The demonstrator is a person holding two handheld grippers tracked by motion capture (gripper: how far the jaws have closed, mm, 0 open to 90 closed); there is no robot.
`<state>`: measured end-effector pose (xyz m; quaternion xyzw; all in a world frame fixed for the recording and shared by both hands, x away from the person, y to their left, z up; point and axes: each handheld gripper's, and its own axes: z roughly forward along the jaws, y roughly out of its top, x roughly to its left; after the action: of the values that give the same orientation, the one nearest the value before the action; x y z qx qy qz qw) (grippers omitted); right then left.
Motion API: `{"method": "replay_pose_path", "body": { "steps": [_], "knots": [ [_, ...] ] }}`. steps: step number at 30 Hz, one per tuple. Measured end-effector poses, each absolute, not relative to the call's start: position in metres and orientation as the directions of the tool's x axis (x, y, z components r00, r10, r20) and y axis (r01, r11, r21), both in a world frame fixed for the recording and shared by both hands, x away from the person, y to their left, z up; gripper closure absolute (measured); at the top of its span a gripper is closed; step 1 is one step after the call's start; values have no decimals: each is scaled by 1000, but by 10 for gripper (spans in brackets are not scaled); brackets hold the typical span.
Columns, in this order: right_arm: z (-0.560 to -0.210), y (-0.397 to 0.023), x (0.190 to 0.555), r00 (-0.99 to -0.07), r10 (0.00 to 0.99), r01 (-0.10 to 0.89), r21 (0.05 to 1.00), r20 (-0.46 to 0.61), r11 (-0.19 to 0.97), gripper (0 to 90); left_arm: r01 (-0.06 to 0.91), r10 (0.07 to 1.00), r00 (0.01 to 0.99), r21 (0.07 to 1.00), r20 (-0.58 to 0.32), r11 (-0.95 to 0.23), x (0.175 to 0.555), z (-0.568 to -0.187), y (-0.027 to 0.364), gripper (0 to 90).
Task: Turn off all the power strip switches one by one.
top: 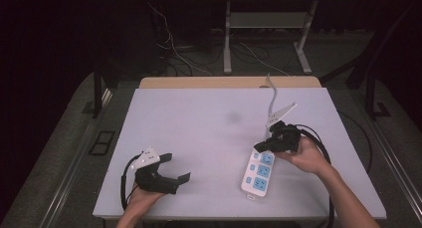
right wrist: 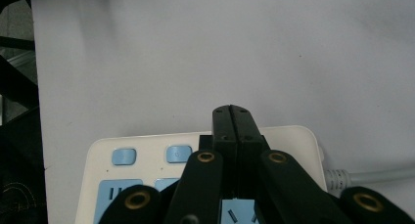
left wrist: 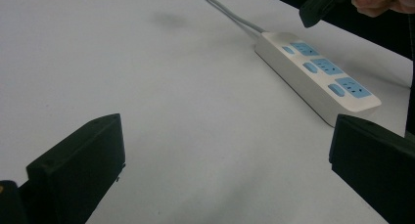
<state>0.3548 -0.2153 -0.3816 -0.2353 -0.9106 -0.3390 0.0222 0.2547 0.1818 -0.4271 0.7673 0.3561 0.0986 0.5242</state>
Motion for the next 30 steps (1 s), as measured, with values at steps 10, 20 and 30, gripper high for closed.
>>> {"method": "replay_pose_path", "body": {
  "steps": [10, 20, 30],
  "knots": [
    [-390, -209, 360, -892, 403, 439, 594, 203, 674, 900, 443, 651, 726, 875, -223, -194, 255, -427, 182, 0],
    [-400, -209, 364, -885, 411, 457, 576, 219, 678, 900, 443, 651, 726, 875, -223, -194, 255, -427, 182, 0],
    [-410, -210, 366, -872, 438, 480, 552, 218, 682, 900, 443, 651, 726, 874, -221, -198, 255, -427, 182, 0]
  ]
}}
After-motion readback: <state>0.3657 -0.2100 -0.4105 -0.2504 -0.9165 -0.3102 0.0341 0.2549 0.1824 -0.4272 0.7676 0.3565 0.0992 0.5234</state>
